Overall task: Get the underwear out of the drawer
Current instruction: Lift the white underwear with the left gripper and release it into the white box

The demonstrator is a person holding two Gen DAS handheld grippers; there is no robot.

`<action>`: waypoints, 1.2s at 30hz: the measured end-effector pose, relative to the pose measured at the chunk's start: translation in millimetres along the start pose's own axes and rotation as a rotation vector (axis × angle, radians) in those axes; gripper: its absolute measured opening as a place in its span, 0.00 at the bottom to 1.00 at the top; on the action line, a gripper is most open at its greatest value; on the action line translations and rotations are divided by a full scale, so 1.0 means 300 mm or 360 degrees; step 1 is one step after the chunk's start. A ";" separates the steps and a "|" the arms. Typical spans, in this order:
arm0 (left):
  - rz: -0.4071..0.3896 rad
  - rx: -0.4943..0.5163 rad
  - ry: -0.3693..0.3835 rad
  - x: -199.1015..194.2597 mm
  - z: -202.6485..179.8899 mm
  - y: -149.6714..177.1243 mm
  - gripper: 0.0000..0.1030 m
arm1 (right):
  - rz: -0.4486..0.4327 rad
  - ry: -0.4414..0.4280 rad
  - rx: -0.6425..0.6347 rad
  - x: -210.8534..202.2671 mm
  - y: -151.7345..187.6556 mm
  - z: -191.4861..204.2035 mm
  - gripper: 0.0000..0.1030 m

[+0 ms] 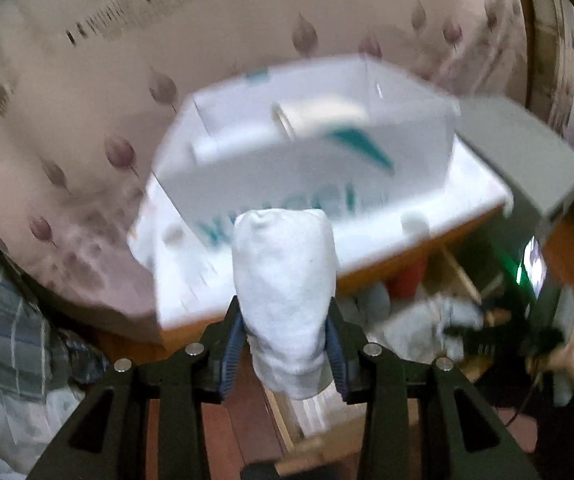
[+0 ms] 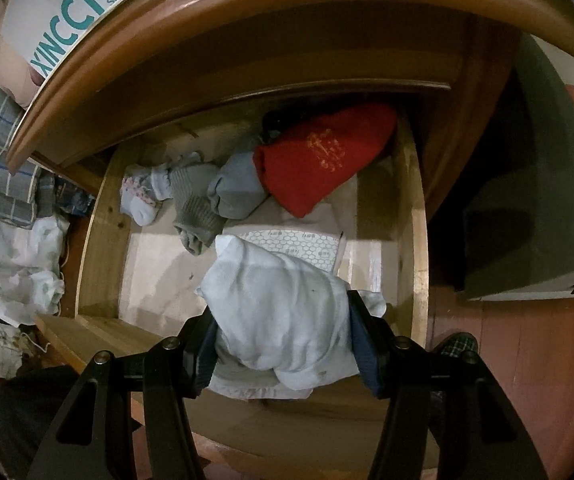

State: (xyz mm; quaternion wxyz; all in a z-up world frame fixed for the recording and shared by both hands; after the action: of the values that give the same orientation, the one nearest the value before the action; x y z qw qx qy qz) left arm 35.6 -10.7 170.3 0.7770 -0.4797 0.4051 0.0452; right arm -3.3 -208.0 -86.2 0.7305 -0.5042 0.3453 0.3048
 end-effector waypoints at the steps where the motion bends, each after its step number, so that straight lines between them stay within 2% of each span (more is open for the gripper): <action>1: -0.0053 -0.0009 -0.0008 -0.018 0.022 -0.049 0.37 | 0.0002 -0.0003 0.0001 0.000 0.001 -0.001 0.53; 4: -0.0153 -0.0045 -0.0036 -0.036 0.076 -0.166 0.37 | 0.0012 -0.0005 0.0000 0.003 0.004 -0.001 0.53; 9: -0.0244 -0.0115 -0.0030 -0.013 0.134 -0.324 0.37 | 0.0018 -0.0015 0.0009 0.004 0.004 -0.005 0.53; 15: -0.0207 -0.0149 -0.0065 0.121 0.159 -0.426 0.37 | 0.0034 -0.0031 0.0018 0.005 0.006 -0.009 0.53; 19: -0.0127 -0.0196 -0.0101 0.239 0.173 -0.433 0.37 | 0.0029 -0.0050 0.0051 -0.001 0.004 -0.019 0.53; 25: -0.0013 -0.0261 -0.0095 0.348 0.173 -0.406 0.37 | 0.0032 -0.0060 0.0052 -0.005 0.004 -0.020 0.53; 33: 0.0151 -0.0366 -0.0132 0.426 0.160 -0.354 0.37 | 0.0039 -0.0065 0.0037 0.000 0.004 -0.008 0.53; 36: 0.0147 -0.0390 -0.0168 0.420 0.154 -0.348 0.37 | 0.0036 -0.0062 0.0045 -0.001 0.005 -0.010 0.53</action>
State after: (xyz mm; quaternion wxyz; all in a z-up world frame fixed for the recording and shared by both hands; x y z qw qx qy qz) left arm 194.6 -70.6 169.3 0.7298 -0.5489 0.3769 0.1552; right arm -5.3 -210.4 -87.7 0.7406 -0.4838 0.3410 0.3181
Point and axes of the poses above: each gripper's, at about its wrist camera, not at the fingertips, and x roughly the way its jaws point, z to its left, y to its underside, the point moved 1 cm from there along x, roughly the way its jaws point, and after that the axes turned 7 degrees about -z, right-handed, at the moved point
